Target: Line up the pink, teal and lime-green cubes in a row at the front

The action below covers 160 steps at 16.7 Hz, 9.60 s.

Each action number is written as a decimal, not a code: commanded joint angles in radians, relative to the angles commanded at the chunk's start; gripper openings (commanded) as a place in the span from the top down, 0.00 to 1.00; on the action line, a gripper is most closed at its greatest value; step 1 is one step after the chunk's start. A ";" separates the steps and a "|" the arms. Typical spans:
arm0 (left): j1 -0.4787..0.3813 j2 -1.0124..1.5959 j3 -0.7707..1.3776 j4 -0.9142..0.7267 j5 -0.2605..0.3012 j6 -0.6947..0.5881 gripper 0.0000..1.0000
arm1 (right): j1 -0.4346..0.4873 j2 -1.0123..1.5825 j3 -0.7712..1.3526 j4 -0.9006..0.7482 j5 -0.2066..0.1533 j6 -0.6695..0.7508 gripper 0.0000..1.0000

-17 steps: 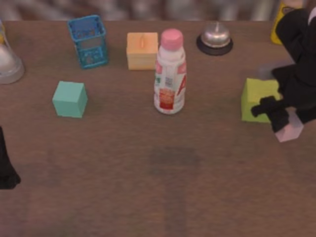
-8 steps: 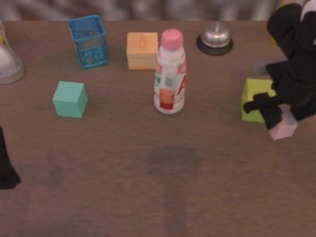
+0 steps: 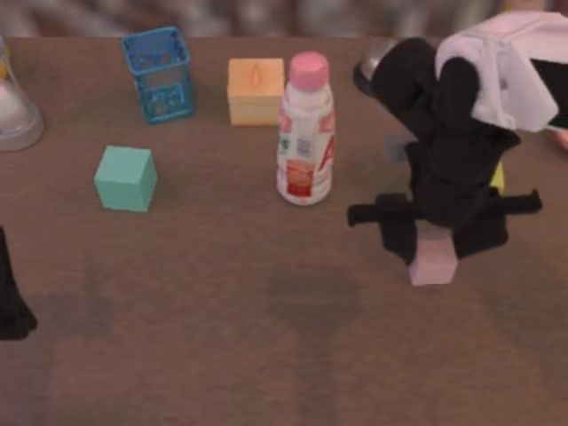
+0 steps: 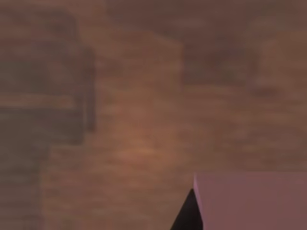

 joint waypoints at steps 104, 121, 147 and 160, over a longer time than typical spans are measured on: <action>-0.173 2.430 1.966 -1.097 0.006 -0.032 0.00 | -0.541 -1.935 -1.453 1.079 -0.018 -0.499 0.00; -0.173 2.446 1.914 -1.038 0.006 -0.031 0.83 | -0.541 -1.935 -1.453 1.079 -0.018 -0.499 0.00; -0.174 2.376 2.099 -1.279 0.003 -0.044 1.00 | -0.541 -1.935 -1.453 1.079 -0.018 -0.499 0.00; -0.758 2.179 1.835 -1.222 -0.005 -0.745 1.00 | -0.541 -1.935 -1.453 1.079 -0.018 -0.499 0.00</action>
